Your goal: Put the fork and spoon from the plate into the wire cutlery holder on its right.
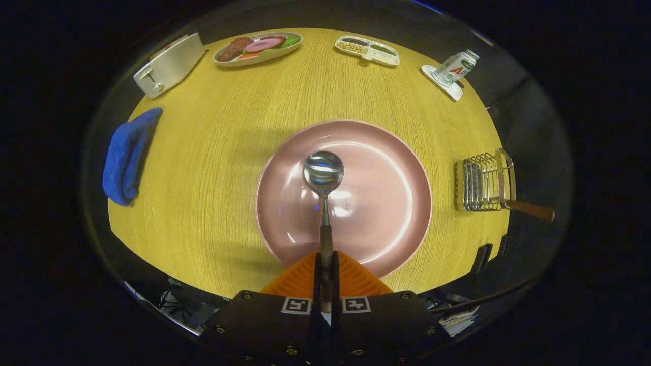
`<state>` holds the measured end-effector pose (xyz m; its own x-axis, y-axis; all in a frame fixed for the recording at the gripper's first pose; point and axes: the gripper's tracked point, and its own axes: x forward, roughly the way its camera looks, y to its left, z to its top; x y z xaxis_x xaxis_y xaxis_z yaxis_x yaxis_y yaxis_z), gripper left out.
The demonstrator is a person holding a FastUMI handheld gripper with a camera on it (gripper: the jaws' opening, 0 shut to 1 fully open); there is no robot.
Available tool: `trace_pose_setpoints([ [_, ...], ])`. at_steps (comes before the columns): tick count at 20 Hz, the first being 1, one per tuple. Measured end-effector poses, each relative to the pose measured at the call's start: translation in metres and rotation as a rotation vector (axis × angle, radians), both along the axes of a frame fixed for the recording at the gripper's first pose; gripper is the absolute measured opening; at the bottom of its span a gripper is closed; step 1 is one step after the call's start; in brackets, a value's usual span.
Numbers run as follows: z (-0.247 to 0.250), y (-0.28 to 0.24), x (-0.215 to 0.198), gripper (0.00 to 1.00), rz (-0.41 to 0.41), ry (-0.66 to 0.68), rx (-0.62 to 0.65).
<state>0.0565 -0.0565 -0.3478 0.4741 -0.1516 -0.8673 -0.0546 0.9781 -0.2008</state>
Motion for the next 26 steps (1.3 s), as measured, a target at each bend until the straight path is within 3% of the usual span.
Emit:
trace_pose_setpoints([
  [11,0.077,-0.030,-0.001,0.08,-0.030,-0.094,-0.145],
  [26,0.169,-0.128,-0.024,0.08,-0.253,-0.215,-0.213],
])
